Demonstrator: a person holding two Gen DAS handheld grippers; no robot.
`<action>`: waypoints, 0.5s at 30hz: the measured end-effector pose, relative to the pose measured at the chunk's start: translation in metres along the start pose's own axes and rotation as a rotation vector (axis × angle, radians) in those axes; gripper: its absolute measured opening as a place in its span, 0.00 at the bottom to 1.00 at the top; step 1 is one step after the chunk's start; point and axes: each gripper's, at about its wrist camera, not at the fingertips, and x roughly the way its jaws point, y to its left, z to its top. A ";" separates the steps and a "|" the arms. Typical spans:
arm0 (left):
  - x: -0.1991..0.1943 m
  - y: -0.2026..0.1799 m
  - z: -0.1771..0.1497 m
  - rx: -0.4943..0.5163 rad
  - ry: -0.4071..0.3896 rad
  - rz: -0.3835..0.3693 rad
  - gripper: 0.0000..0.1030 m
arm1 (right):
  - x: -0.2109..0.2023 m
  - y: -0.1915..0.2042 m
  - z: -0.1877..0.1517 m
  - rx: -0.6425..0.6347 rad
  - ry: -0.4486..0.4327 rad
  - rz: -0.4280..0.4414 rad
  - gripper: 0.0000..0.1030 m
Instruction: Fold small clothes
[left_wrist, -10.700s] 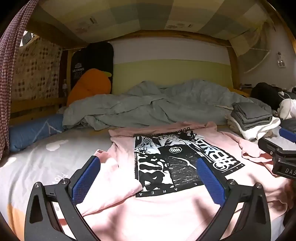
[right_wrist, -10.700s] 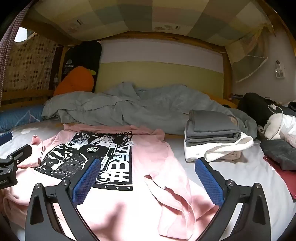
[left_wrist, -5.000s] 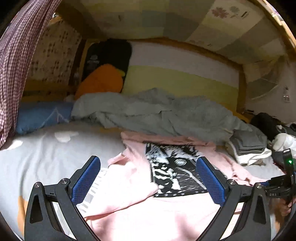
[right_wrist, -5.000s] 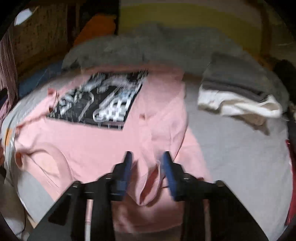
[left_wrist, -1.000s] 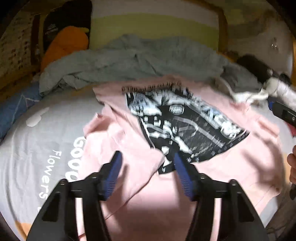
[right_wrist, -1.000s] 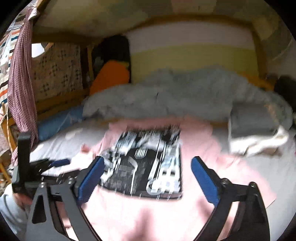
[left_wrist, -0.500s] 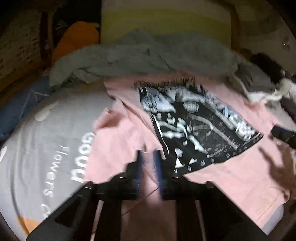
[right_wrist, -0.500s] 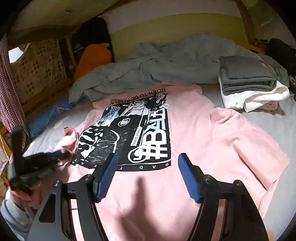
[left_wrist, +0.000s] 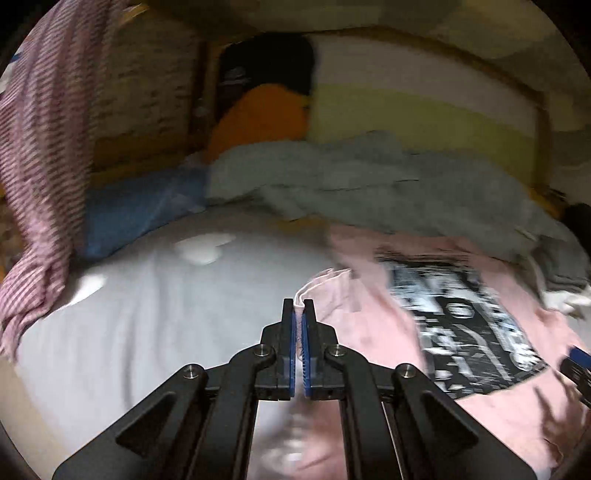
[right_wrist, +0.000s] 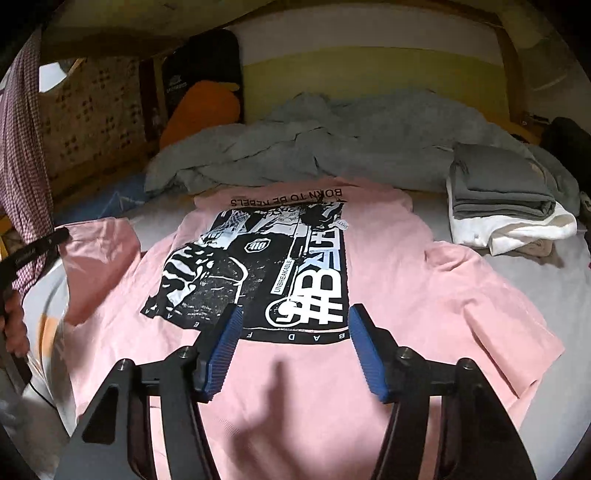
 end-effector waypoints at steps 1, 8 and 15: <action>0.004 0.010 0.001 -0.029 0.018 0.033 0.02 | 0.000 0.001 0.000 -0.002 0.002 0.001 0.60; 0.016 0.044 -0.001 -0.099 0.027 0.015 0.02 | -0.001 0.004 0.000 -0.016 0.007 0.002 0.60; -0.025 -0.027 -0.007 0.137 -0.037 -0.344 0.02 | -0.002 0.006 0.000 -0.023 0.012 0.006 0.60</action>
